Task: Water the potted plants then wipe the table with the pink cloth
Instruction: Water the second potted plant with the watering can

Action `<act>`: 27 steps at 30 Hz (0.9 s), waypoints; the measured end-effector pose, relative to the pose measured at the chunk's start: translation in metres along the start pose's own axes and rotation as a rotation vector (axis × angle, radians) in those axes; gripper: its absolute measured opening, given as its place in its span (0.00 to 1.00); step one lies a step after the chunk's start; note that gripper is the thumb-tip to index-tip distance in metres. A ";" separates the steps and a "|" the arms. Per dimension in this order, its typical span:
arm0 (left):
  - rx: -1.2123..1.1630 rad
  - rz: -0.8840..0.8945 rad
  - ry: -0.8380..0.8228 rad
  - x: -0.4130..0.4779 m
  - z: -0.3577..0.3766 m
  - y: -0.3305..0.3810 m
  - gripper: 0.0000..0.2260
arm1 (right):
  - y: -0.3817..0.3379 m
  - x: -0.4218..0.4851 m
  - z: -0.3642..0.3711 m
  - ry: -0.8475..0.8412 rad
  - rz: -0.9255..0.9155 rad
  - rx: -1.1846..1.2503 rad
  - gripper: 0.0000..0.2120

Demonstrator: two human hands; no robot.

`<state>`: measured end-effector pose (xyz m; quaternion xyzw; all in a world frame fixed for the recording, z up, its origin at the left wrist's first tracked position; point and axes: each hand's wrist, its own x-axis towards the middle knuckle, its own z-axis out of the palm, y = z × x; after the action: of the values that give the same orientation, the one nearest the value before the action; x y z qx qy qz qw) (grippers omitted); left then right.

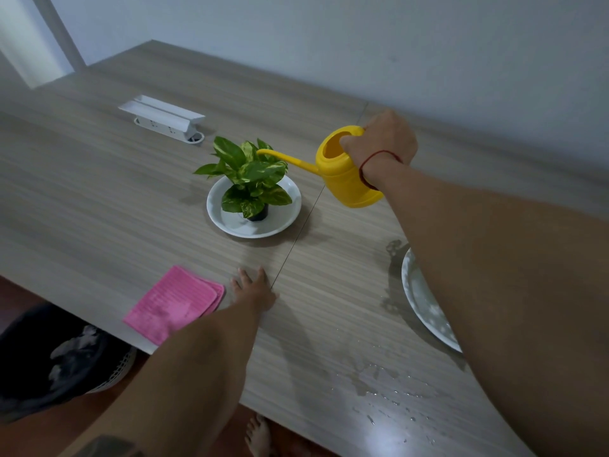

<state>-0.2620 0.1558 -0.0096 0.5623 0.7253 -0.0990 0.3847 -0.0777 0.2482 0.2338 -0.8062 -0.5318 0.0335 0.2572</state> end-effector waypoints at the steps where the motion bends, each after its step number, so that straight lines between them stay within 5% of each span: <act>1: 0.001 -0.001 -0.003 0.000 0.000 0.000 0.36 | -0.001 0.000 0.000 -0.008 -0.004 0.006 0.18; 27: -0.003 -0.012 -0.007 -0.001 -0.001 0.002 0.36 | -0.007 -0.002 -0.003 -0.011 -0.051 -0.029 0.19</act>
<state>-0.2607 0.1561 -0.0076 0.5570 0.7275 -0.1023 0.3873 -0.0836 0.2474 0.2389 -0.7958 -0.5539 0.0238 0.2434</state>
